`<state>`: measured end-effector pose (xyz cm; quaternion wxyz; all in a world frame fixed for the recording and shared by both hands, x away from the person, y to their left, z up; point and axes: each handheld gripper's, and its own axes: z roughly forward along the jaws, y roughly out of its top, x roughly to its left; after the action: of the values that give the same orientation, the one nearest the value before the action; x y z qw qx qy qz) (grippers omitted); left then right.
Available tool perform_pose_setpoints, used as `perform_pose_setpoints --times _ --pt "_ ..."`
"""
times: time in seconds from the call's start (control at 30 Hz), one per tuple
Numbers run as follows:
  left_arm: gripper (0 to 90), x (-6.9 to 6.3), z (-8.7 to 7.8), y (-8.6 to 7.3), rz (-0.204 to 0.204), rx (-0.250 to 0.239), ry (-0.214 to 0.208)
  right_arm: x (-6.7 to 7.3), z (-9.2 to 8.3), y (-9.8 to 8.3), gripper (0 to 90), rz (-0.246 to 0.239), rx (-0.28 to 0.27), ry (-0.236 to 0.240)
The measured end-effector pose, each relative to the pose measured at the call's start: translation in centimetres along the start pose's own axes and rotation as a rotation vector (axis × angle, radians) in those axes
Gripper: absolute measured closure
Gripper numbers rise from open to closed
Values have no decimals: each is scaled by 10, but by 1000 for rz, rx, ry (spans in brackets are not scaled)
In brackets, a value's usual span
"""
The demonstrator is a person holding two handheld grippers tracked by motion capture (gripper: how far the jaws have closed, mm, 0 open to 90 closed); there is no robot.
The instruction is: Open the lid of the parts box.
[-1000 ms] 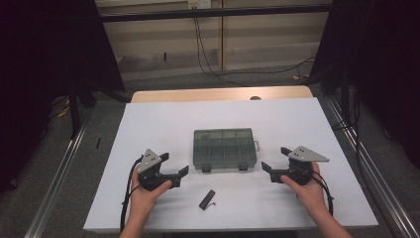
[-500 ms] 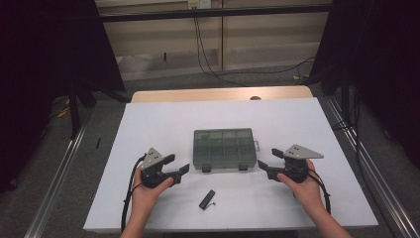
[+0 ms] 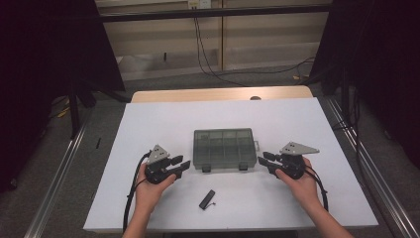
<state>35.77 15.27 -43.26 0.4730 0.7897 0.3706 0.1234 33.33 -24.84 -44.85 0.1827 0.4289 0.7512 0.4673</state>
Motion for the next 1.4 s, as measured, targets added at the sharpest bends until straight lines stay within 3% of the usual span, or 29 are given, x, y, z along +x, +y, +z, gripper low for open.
perform_pose_setpoints --times 0.3,0.43,0.93,1.4 --pt "829 0 6 5 -8 29 -1 1 5 2 840 -9 27 5" --pt "882 -1 7 3 11 50 0 1 4 2 894 -4 36 9" --pt "900 -9 13 0 38 109 -35 4 3 1 900 -36 88 33" --pt "900 -9 17 -2 53 147 -29 6 6 -1 900 -68 114 46"
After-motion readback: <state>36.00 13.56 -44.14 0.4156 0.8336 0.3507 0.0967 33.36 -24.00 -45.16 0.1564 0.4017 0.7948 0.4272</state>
